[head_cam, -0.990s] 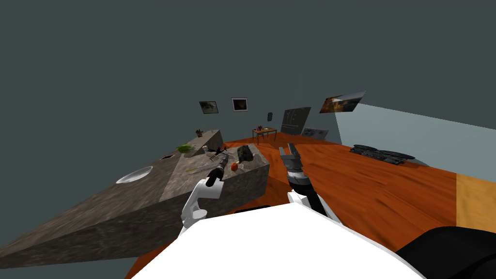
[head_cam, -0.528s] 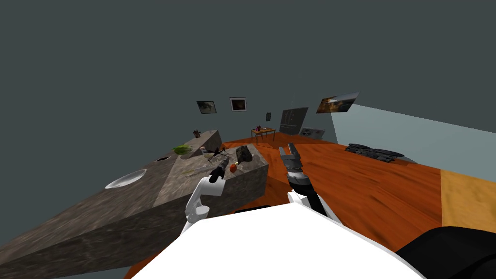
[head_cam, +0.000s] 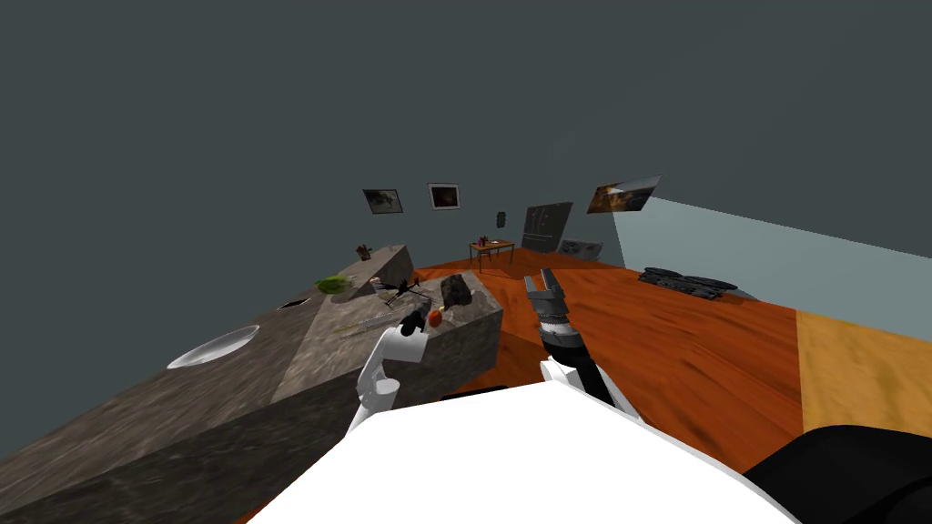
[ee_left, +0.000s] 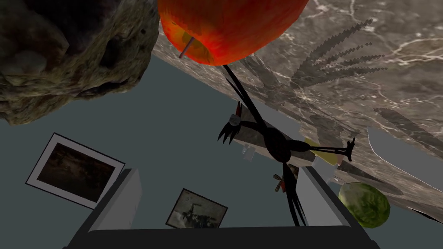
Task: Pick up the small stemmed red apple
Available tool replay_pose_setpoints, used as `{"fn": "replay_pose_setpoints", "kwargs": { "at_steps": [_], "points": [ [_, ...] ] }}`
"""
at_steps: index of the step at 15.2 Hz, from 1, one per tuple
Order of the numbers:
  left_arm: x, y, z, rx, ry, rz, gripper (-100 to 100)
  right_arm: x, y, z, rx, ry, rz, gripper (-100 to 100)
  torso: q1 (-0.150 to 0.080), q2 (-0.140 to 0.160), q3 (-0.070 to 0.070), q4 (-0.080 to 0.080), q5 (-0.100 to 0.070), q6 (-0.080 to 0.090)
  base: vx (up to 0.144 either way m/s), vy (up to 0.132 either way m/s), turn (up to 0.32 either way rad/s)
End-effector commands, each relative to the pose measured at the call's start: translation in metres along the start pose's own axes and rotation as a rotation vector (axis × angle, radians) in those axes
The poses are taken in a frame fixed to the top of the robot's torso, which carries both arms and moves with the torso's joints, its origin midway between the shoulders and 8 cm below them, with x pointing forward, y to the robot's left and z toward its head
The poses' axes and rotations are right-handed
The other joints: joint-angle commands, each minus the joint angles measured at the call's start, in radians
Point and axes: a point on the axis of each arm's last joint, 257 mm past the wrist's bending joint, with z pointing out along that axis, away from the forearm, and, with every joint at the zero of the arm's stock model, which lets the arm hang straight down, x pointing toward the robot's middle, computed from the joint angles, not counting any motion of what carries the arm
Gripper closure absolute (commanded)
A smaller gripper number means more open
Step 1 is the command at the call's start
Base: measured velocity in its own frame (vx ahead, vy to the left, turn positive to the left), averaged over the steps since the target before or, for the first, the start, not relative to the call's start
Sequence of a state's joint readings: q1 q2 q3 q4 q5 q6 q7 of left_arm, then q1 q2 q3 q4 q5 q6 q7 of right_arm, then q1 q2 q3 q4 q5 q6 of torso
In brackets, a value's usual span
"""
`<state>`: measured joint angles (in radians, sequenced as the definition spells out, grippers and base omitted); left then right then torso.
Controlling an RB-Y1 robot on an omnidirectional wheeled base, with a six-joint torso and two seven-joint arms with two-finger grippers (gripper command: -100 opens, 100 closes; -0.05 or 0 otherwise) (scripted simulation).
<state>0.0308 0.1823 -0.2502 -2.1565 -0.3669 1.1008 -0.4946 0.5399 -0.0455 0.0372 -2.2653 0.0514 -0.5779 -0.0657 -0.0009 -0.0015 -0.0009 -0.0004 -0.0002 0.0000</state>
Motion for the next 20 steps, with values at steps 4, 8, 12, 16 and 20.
{"fn": "replay_pose_setpoints", "kwargs": {
  "at_steps": [4,8,12,16,20],
  "points": [
    [0.010,0.010,0.001,-0.071,0.039,0.043,-100,0.000,0.000,0.000,0.000,0.000,0.000,0,0.000,0.001,0.000,0.000,0.000,0.000,0.014,-0.002,-0.038],
    [0.017,0.017,0.000,-0.121,0.069,0.073,-100,0.000,0.000,0.000,0.000,0.000,0.000,0,0.000,0.000,0.000,0.000,0.000,0.000,0.018,-0.001,-0.050],
    [0.024,0.020,-0.002,-0.172,0.103,0.126,-100,0.000,0.000,0.000,0.000,0.000,0.000,0,0.000,0.000,0.000,0.000,0.000,0.000,0.017,-0.001,-0.046],
    [0.032,0.028,-0.005,-0.226,0.138,0.149,-100,0.000,0.000,0.000,0.000,0.000,0.000,0,0.000,0.000,0.000,0.000,0.000,0.000,0.016,0.000,-0.057],
    [0.039,0.030,-0.009,-0.270,0.173,0.190,-100,0.000,0.000,0.000,0.000,0.000,0.000,0,0.000,0.001,0.000,0.000,0.000,0.000,0.015,0.001,-0.041]
  ]
}}
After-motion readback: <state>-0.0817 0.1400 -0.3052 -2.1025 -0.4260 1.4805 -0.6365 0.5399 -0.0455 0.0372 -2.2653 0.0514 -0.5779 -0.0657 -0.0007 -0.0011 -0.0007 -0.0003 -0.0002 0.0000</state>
